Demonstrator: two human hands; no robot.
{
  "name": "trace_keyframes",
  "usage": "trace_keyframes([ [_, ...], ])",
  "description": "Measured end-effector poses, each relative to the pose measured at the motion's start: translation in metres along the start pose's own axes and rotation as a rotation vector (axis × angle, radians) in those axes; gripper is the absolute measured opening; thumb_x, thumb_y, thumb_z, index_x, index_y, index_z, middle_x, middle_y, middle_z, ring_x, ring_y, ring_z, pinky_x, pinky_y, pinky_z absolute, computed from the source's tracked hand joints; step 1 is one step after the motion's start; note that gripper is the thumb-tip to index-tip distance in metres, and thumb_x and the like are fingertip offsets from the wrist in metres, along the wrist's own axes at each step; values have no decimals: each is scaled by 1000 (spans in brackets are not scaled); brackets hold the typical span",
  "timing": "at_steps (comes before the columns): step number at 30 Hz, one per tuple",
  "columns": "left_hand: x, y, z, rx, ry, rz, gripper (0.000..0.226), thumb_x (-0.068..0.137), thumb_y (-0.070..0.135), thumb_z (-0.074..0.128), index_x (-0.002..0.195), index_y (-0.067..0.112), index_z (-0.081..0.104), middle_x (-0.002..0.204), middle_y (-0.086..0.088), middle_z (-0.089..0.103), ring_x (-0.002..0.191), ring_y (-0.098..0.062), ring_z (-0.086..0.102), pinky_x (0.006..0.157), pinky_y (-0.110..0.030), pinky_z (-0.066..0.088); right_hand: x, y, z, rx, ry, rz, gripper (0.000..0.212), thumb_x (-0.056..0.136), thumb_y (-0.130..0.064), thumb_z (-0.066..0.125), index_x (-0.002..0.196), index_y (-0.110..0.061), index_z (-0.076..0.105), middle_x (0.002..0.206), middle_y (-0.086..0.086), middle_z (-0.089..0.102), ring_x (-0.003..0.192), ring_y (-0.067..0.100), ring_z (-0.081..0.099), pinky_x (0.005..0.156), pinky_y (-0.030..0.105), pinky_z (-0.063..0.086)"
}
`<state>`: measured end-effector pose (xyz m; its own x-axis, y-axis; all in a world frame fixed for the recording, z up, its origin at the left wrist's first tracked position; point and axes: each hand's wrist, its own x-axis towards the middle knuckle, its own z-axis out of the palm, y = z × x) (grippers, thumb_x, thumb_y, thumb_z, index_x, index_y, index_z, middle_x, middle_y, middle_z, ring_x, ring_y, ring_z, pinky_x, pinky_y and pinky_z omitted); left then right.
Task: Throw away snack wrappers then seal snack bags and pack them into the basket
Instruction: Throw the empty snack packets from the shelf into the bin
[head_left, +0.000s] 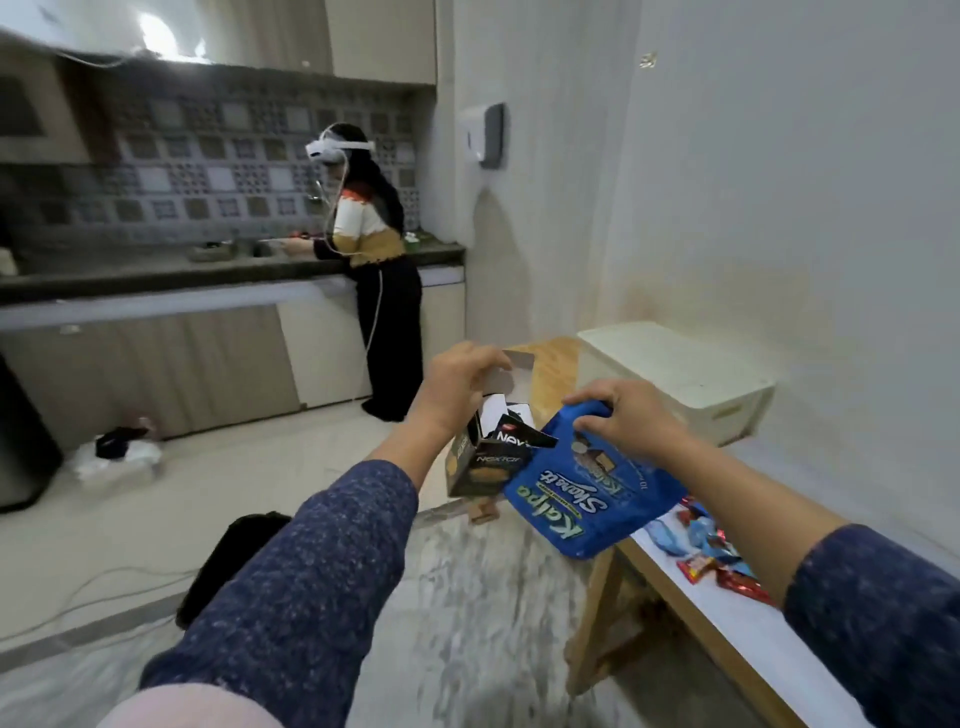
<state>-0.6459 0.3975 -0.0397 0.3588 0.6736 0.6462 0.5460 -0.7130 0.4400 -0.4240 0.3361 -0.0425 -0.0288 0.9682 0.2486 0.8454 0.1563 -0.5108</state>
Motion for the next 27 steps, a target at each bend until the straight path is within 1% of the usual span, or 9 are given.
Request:
trace_keyframes([
  [3, 9, -58, -19, 118, 31, -132, 42, 72, -16, 56, 102, 9, 70, 100, -15, 66, 94, -29, 60, 79, -23, 41, 70, -19, 39, 31, -83, -116, 28, 80, -19, 71, 108, -24, 70, 109, 0, 69, 99, 15, 60, 82, 23, 44],
  [6, 16, -114, -41, 228, 77, -224, 37, 76, -13, 58, 106, 8, 68, 105, -13, 68, 98, -29, 60, 85, -26, 43, 137, -43, 73, 45, -141, -262, 29, 81, -19, 71, 109, -22, 70, 108, -3, 69, 99, 12, 60, 81, 16, 40],
  [10, 16, -176, -74, 317, 197, -326, 36, 74, -15, 57, 101, 4, 70, 100, -14, 70, 94, -28, 64, 83, -14, 36, 217, -78, 123, 63, -233, -414, 29, 81, -18, 71, 110, -21, 70, 112, -1, 68, 104, 15, 60, 85, 23, 44],
  [13, -1, -216, -98, 347, 260, -438, 28, 80, -9, 59, 102, 5, 69, 100, -12, 70, 93, -26, 64, 87, -21, 42, 262, -109, 166, 71, -314, -480, 30, 81, -18, 70, 111, -20, 69, 115, 3, 67, 105, 18, 60, 87, 28, 47],
  [15, -20, -238, -112, 341, 281, -529, 26, 82, -8, 57, 103, 4, 68, 100, -14, 70, 93, -25, 65, 89, -22, 45, 281, -129, 198, 86, -376, -518, 30, 81, -18, 70, 111, -21, 69, 116, 2, 67, 105, 17, 60, 86, 26, 46],
  [19, -57, -286, -141, 363, 375, -678, 24, 82, -7, 57, 100, 5, 69, 96, -9, 72, 85, -14, 65, 80, 2, 38, 318, -175, 268, 133, -498, -617, 30, 80, -16, 71, 110, -18, 70, 116, 0, 68, 98, 5, 56, 84, 12, 36],
  [21, -76, -313, -154, 386, 380, -759, 22, 84, -3, 59, 101, 6, 69, 97, -7, 71, 86, -12, 64, 81, -1, 40, 333, -198, 304, 170, -556, -641, 30, 79, -14, 72, 109, -17, 70, 115, 0, 68, 97, 4, 55, 83, 10, 34],
  [23, -95, -349, -166, 403, 373, -843, 22, 85, 0, 59, 103, 8, 69, 99, -6, 71, 89, -14, 65, 83, -8, 41, 348, -222, 347, 191, -617, -653, 29, 79, -13, 72, 108, -17, 71, 114, 1, 68, 100, 9, 58, 85, 15, 37],
  [27, -127, -424, -180, 398, 376, -989, 21, 86, 7, 61, 103, 16, 69, 100, 1, 69, 85, -5, 55, 81, -8, 37, 376, -261, 428, 201, -714, -661, 28, 80, -12, 71, 107, -18, 70, 113, 1, 67, 100, 11, 58, 84, 16, 39],
])
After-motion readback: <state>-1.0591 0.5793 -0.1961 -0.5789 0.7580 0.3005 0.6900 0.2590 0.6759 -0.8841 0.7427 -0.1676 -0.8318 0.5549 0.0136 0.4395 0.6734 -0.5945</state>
